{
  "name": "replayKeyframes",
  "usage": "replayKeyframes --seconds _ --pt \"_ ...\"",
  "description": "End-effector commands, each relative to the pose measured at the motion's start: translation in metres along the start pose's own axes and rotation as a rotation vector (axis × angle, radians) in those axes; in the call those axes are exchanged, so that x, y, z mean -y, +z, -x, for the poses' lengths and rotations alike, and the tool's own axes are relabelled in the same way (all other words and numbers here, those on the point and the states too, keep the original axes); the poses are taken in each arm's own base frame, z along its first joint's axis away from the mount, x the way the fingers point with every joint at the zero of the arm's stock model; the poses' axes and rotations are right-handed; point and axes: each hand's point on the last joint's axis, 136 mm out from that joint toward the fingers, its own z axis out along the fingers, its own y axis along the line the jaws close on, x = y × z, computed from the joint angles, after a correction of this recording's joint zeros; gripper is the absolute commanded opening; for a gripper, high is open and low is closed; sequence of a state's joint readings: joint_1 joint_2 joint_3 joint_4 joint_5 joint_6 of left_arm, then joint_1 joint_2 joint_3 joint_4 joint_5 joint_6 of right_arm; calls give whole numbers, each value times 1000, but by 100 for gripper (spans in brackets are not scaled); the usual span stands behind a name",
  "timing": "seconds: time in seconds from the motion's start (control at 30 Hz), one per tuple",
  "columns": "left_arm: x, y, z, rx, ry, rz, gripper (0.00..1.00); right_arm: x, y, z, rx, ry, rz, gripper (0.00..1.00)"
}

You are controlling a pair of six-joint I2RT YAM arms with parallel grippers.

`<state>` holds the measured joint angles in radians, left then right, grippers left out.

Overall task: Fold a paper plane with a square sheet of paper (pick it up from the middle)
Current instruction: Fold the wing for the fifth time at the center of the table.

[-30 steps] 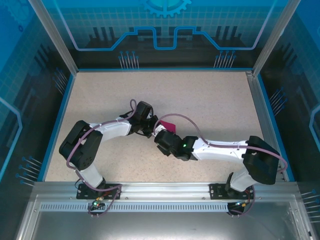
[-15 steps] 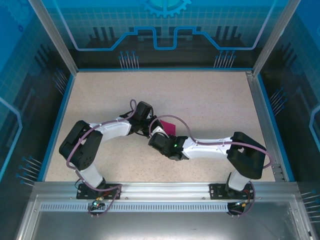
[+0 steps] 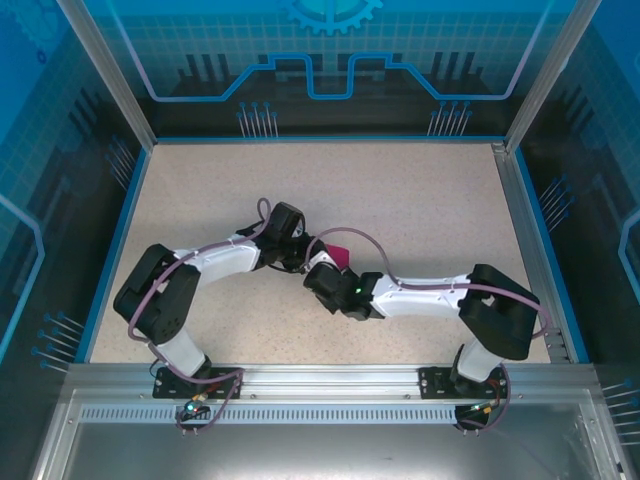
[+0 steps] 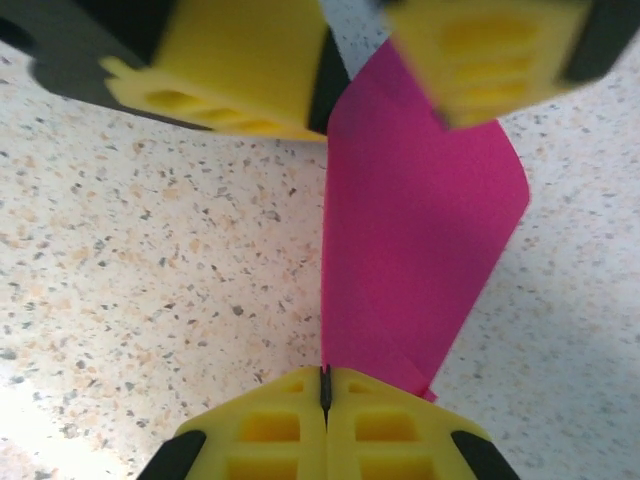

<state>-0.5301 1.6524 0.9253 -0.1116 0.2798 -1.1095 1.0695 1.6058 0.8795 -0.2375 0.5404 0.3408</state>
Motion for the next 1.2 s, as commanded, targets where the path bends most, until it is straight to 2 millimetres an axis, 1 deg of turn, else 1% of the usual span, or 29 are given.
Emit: replayKeyframes --seconds 0.0,0.07,0.13,0.2,0.37,0.4,0.43,0.53,0.63,0.73,0.8,0.83,0.9,1.03,1.07,1.1,1.17 --pt "-1 -20 4 62 26 24 51 -8 -8 11 80 103 158 1" --pt "-1 -29 7 98 32 26 56 -8 -11 13 117 147 225 2" --pt "-2 -37 10 132 34 27 59 -9 -11 12 136 199 307 2" --pt "-2 -44 12 165 39 26 61 -6 -10 10 159 262 364 2" --pt "-2 -51 12 180 44 14 62 -4 -7 2 159 378 493 2" --pt "-1 -50 12 179 46 4 62 -3 -9 8 188 400 520 2" --pt "1 -50 11 177 54 -10 62 -2 -10 8 194 412 541 2" --pt "8 -44 5 133 70 -47 66 4 -11 9 217 466 579 2" --pt "6 -33 1 88 61 -13 67 8 -10 6 215 457 565 2" --pt "8 -18 0 30 52 6 68 8 -10 5 205 434 554 3" --pt "17 -7 -2 -19 54 -7 67 8 -9 3 205 424 551 4" --pt "18 -2 -3 -38 47 1 66 8 -10 3 205 418 550 5" --pt "17 6 -3 -58 36 9 59 7 -10 1 202 402 541 5" --pt "16 10 -2 -70 39 33 45 8 -10 -3 181 362 505 8" --pt "14 11 -3 -79 42 49 38 8 -11 -1 189 350 499 10" --pt "13 12 -4 -87 43 61 31 8 -10 -6 163 336 487 11" --pt "10 13 -5 -95 43 72 19 7 -9 -10 141 310 461 15"
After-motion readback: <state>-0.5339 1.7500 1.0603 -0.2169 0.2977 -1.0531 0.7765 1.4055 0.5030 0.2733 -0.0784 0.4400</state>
